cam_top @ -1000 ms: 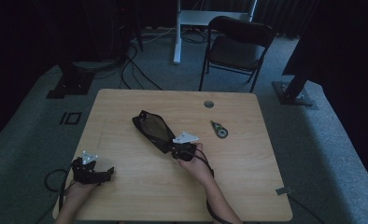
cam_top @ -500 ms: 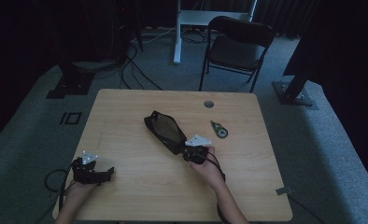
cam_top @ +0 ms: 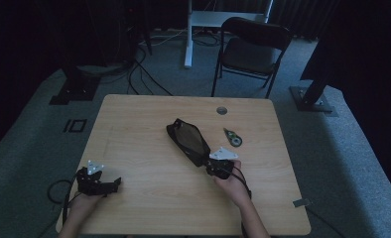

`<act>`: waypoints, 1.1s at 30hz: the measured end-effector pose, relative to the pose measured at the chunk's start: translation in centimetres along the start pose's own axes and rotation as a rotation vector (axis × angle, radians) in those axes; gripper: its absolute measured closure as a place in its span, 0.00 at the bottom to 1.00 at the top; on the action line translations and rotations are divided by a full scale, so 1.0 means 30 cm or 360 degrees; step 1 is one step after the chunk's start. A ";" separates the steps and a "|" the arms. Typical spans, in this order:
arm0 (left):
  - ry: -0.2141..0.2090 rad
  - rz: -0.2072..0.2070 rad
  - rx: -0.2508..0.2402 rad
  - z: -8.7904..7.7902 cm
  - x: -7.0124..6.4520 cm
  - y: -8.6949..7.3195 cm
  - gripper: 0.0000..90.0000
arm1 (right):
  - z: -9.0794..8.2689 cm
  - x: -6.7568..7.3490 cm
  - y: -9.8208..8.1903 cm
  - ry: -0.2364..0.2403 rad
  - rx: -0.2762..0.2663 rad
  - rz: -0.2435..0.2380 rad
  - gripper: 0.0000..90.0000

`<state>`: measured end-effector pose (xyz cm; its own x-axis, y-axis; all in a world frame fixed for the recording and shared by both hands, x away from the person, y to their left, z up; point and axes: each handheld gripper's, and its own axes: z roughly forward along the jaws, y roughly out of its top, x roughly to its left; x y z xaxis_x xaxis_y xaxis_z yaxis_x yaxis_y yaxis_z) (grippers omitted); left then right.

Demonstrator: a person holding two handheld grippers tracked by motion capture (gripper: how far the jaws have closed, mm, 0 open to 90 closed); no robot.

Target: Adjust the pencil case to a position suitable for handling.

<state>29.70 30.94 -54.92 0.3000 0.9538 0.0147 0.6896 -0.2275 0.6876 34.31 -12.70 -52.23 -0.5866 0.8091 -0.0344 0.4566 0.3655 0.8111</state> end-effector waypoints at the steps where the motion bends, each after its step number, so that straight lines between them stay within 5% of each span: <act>1: 0.0000 0.0000 0.0000 0.000 0.000 0.000 0.00 | -0.005 -0.002 -0.004 -0.0002 0.0001 0.0005 0.81; 21: 0.0000 0.0000 0.0000 0.000 0.000 0.000 0.00 | -0.117 -0.067 -0.093 -0.0081 0.0000 0.0069 0.81; 33: 0.0000 0.0000 0.0000 0.000 0.000 0.000 0.00 | -0.174 -0.066 -0.135 -0.0107 0.0005 0.0086 0.81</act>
<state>29.71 30.94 -54.92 0.3000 0.9538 0.0146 0.6894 -0.2274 0.6877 30.13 -18.19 -52.38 -0.5147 0.8569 -0.0296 0.4885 0.3215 0.8112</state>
